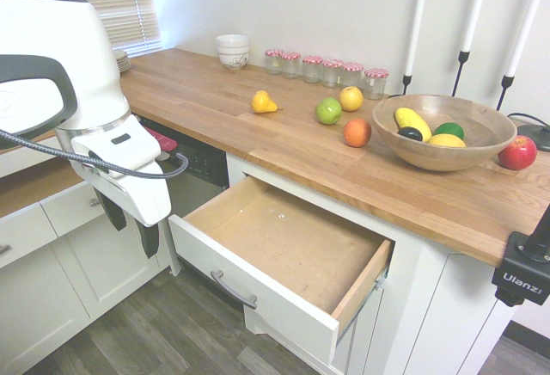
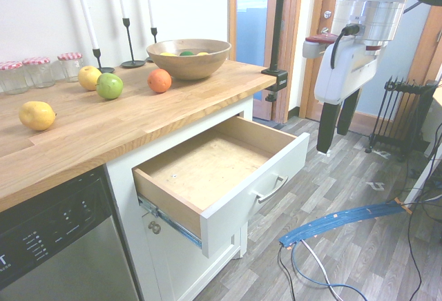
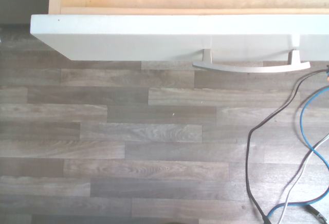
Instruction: Close the drawer
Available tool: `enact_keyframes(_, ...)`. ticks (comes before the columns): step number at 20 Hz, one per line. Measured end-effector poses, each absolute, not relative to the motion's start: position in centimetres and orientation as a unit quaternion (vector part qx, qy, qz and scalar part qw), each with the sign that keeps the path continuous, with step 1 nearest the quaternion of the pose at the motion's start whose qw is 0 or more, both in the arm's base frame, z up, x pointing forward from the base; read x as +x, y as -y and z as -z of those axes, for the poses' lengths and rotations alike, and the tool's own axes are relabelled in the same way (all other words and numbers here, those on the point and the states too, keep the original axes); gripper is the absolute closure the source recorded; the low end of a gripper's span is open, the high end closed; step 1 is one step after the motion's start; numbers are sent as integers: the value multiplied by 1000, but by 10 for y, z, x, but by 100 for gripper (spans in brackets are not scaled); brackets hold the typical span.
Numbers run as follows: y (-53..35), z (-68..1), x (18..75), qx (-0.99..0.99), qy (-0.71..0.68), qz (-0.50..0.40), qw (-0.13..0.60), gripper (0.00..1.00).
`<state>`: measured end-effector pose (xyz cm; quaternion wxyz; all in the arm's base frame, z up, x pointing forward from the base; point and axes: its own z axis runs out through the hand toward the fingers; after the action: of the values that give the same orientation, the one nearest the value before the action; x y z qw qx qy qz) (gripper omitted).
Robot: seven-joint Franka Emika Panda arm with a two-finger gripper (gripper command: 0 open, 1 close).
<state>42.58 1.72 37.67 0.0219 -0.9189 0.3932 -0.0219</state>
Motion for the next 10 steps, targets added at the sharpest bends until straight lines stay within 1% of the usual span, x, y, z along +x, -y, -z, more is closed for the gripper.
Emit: enact_keyframes(10, -16, -362, 417, -912, -409, 15, 18, 0)
